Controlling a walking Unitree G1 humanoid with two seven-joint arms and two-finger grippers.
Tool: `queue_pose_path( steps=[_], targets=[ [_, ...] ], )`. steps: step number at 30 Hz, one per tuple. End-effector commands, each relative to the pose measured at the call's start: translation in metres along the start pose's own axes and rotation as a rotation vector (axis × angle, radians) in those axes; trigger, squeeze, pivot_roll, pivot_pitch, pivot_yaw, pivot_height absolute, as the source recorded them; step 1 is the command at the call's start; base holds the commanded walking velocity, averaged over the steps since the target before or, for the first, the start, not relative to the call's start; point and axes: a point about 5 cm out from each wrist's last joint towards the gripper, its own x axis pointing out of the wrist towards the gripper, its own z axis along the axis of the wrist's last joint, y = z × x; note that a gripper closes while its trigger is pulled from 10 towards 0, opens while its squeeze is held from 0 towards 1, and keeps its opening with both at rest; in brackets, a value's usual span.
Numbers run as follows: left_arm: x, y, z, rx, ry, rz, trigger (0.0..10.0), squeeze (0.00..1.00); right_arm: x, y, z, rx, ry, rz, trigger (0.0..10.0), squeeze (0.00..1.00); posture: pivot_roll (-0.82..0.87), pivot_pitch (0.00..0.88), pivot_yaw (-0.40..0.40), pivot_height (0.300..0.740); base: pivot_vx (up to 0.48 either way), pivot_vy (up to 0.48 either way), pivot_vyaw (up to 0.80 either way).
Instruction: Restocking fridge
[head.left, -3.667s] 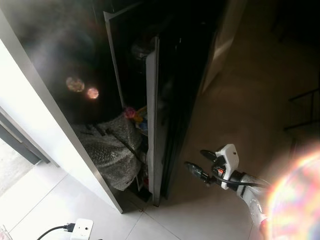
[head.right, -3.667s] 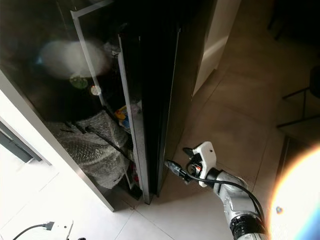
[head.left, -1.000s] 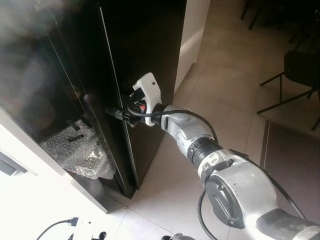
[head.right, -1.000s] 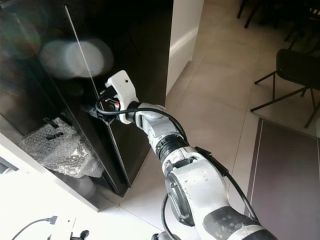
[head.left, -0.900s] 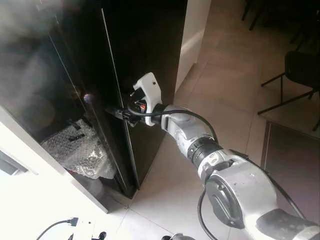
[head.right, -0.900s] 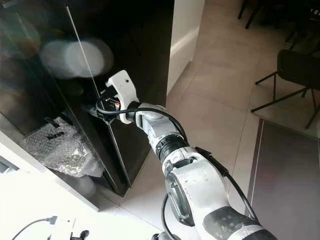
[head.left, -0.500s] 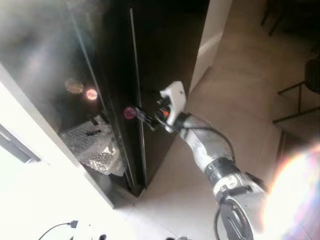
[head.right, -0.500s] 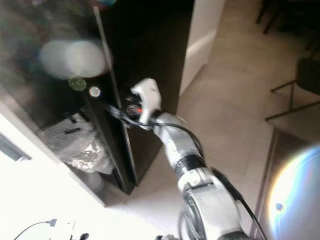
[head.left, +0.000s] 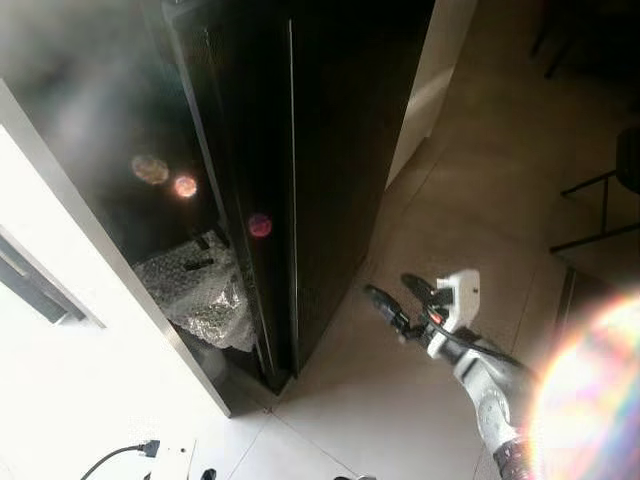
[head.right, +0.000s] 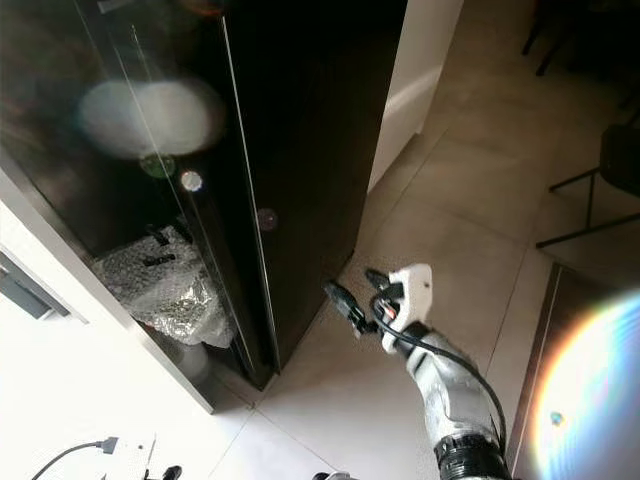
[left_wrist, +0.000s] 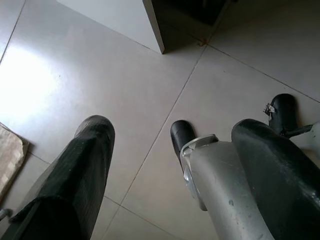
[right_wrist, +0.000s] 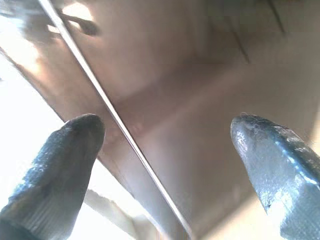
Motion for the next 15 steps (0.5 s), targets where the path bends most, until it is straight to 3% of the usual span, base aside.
queue_pose_path(
  steps=[1,2,4,5,6,7,10,11,12,15],
  targets=[
    [-0.003,-0.001,-0.01,0.011,0.04,-0.001,10.0,0.0,-0.012,-0.01,-0.023,0.045,0.079,-0.101,10.0,0.0,0.0,0.141,-0.051,0.74,0.0,0.0,0.0],
    [-0.003,-0.002,-0.01,0.012,0.041,-0.002,10.0,0.0,-0.019,-0.016,-0.036,0.057,0.126,-0.169,10.0,0.0,0.0,0.141,-0.051,0.74,0.0,0.0,0.0],
    [-0.003,-0.002,-0.011,0.011,0.044,-0.003,10.0,0.0,-0.051,-0.029,-0.091,0.158,0.316,-0.42,10.0,0.0,0.01,0.135,-0.048,0.74,0.0,0.0,0.0],
    [-0.003,-0.002,-0.011,0.011,0.044,-0.003,10.0,0.0,-0.051,-0.029,-0.091,0.158,0.316,-0.42,10.0,0.0,0.01,0.135,-0.048,0.74,0.0,0.0,0.0],
    [-0.003,-0.001,-0.011,0.009,0.047,-0.002,10.0,0.0,-0.073,-0.028,-0.119,0.202,0.417,-0.541,10.0,0.0,0.01,0.129,-0.046,0.74,0.0,0.0,0.0],
    [-0.003,0.0,-0.012,0.008,0.049,-0.001,10.0,0.0,-0.083,-0.026,-0.13,0.222,0.462,-0.583,10.0,0.0,0.01,0.127,-0.046,0.74,0.0,0.0,0.0],
    [-0.004,0.005,-0.014,0.008,0.058,0.004,10.0,0.0,-0.113,-0.016,-0.161,0.241,0.62,-0.681,10.0,0.0,0.01,0.121,-0.043,0.74,0.0,0.0,0.0],
    [-0.004,0.005,-0.014,0.008,0.058,0.004,10.0,0.0,-0.113,-0.016,-0.161,0.241,0.62,-0.681,10.0,0.0,0.01,0.121,-0.043,0.74,0.0,0.0,0.0],
    [-0.005,0.007,-0.016,0.017,0.07,0.01,10.0,0.0,-0.128,-0.009,-0.176,0.237,0.708,-0.725,10.0,0.0,0.04,0.113,-0.041,0.74,0.0,0.0,0.0],
    [-0.005,0.009,-0.016,0.019,0.073,0.012,10.0,0.0,-0.129,-0.003,-0.18,0.272,0.696,-0.734,10.0,0.0,0.04,0.108,-0.036,0.74,0.0,0.0,0.0]
  ],
)
